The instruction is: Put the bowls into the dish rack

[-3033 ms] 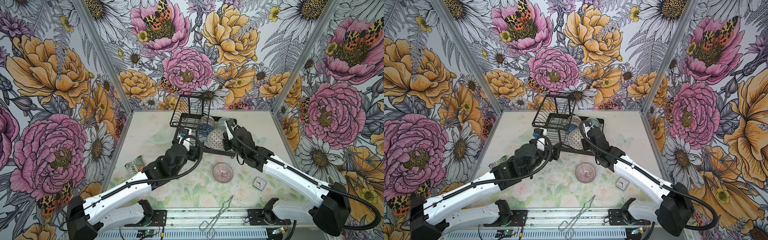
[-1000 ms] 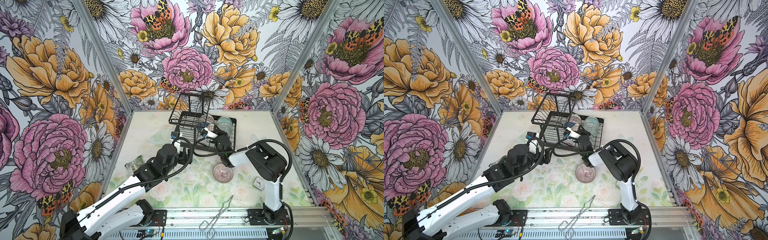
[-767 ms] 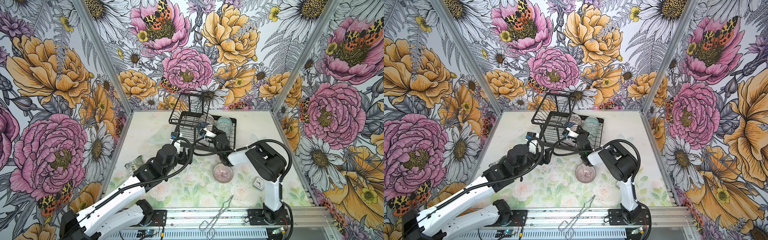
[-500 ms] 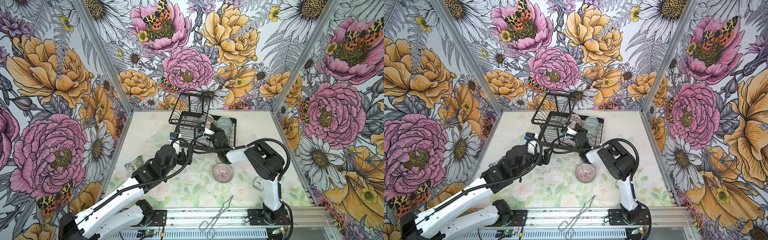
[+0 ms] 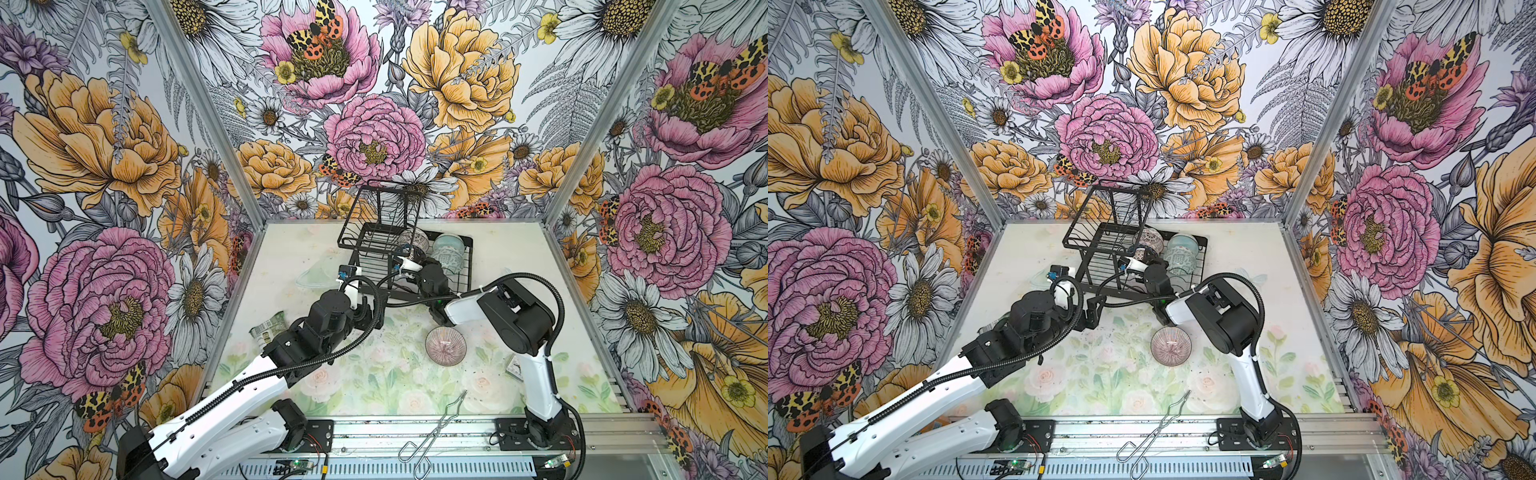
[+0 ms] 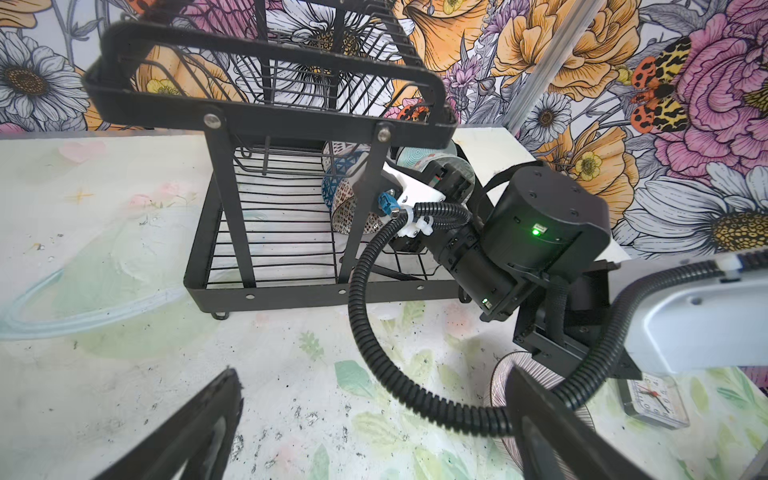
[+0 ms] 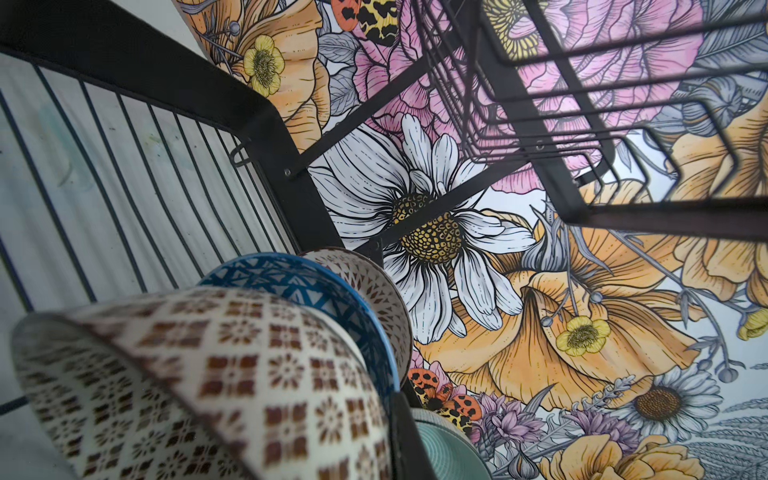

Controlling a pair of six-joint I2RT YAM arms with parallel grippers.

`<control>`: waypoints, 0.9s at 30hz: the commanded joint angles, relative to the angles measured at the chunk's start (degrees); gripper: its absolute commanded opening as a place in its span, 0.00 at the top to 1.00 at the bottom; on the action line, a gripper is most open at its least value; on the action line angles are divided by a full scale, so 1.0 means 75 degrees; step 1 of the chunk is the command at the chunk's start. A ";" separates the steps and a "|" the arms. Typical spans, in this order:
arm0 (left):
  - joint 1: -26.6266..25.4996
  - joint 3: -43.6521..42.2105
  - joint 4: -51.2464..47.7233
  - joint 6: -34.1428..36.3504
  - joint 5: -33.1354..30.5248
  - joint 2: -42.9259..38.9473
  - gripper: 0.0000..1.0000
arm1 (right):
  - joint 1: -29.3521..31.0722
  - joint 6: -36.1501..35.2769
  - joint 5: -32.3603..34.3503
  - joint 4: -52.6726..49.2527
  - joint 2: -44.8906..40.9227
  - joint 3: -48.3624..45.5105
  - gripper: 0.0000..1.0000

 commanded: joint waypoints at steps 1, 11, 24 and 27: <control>0.0091 -0.0104 -0.0052 -0.0061 0.0069 -0.0098 0.01 | 0.0062 0.0215 -0.0058 0.0329 0.0129 0.0046 1.00; 0.0100 -0.0063 -0.0048 -0.0006 0.0091 -0.0016 0.01 | 0.0205 0.0418 0.0006 0.0170 0.0023 -0.0489 1.00; 0.0096 -0.0065 -0.0064 -0.0037 0.0122 -0.0051 0.01 | 0.0229 0.0696 0.0032 -0.0232 -0.0684 -0.1156 0.79; 0.0096 -0.0097 -0.0073 -0.0062 0.0125 -0.0098 0.01 | 0.0229 0.0680 0.0045 -0.0264 -0.0807 -0.1235 0.73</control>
